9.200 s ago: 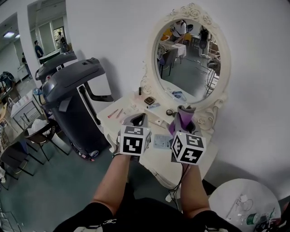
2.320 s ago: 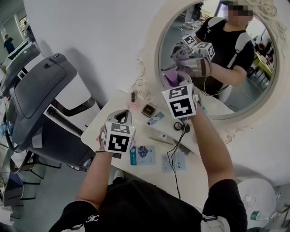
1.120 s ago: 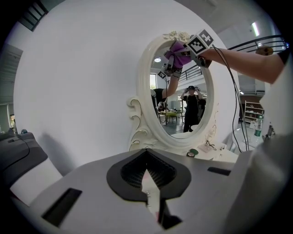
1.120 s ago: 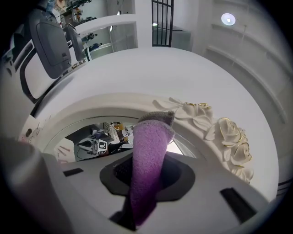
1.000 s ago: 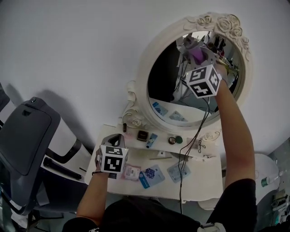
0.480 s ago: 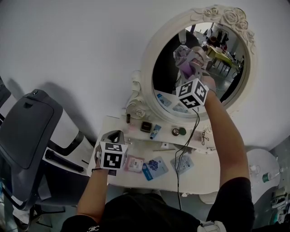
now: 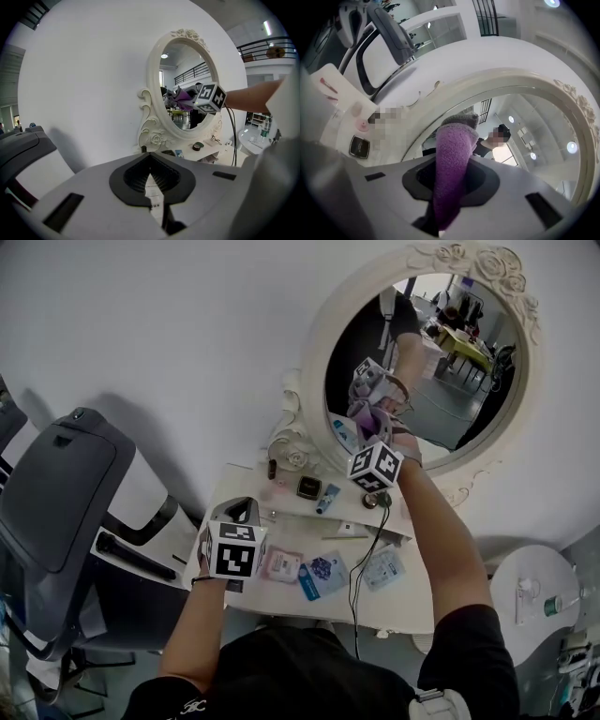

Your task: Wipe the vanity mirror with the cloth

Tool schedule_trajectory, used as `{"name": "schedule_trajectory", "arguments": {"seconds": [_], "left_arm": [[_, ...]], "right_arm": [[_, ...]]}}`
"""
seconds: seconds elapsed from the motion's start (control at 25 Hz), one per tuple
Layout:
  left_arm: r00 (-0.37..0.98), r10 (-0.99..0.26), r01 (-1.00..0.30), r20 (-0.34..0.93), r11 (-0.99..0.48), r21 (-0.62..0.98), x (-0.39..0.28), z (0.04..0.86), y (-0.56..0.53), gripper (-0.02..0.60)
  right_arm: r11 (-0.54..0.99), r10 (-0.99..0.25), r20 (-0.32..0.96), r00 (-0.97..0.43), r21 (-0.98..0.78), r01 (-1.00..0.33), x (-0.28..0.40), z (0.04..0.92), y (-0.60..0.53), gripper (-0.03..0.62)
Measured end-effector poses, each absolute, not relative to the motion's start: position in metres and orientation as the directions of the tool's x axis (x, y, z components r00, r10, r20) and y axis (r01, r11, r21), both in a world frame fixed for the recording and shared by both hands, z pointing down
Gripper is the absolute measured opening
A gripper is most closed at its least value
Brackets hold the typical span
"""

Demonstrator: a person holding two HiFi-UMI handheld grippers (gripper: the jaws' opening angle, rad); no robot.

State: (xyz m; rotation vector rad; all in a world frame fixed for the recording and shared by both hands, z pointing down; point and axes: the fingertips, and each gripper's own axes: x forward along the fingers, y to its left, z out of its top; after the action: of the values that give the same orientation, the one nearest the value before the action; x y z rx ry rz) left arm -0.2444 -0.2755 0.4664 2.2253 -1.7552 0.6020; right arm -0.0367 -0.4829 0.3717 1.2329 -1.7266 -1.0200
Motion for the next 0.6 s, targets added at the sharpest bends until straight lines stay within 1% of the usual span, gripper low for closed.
{"name": "schedule_trajectory", "arguments": {"seconds": [0.08, 0.2, 0.36, 0.48, 0.6], "left_arm": [[0.187, -0.869, -0.968, 0.458, -0.242, -0.063, -0.246, 0.465, -0.274, 0.000], [0.178, -0.875, -0.971, 0.450, -0.231, -0.064, -0.251, 0.462, -0.274, 0.000], [0.171, -0.882, -0.974, 0.440, -0.218, -0.060, -0.255, 0.458, -0.274, 0.001], [0.172, -0.885, -0.974, 0.432, -0.218, -0.059, -0.256, 0.455, -0.274, 0.000], [0.177, -0.888, -0.974, 0.425, -0.221, -0.056, -0.256, 0.452, -0.275, 0.002]], "right_arm": [[0.216, -0.961, 0.151, -0.232, 0.933, -0.289, -0.038, 0.390, -0.483, 0.089], [0.231, -0.959, 0.177, -0.223, 0.941, -0.248, -0.040, 0.411, -0.483, 0.089], [0.294, -0.945, 0.262, -0.195, 0.942, -0.159, -0.041, 0.446, -0.484, 0.089], [0.366, -0.925, 0.339, -0.170, 0.916, -0.164, -0.036, 0.470, -0.483, 0.089], [0.388, -0.916, 0.353, -0.188, 0.899, -0.202, -0.029, 0.466, -0.479, 0.089]]}}
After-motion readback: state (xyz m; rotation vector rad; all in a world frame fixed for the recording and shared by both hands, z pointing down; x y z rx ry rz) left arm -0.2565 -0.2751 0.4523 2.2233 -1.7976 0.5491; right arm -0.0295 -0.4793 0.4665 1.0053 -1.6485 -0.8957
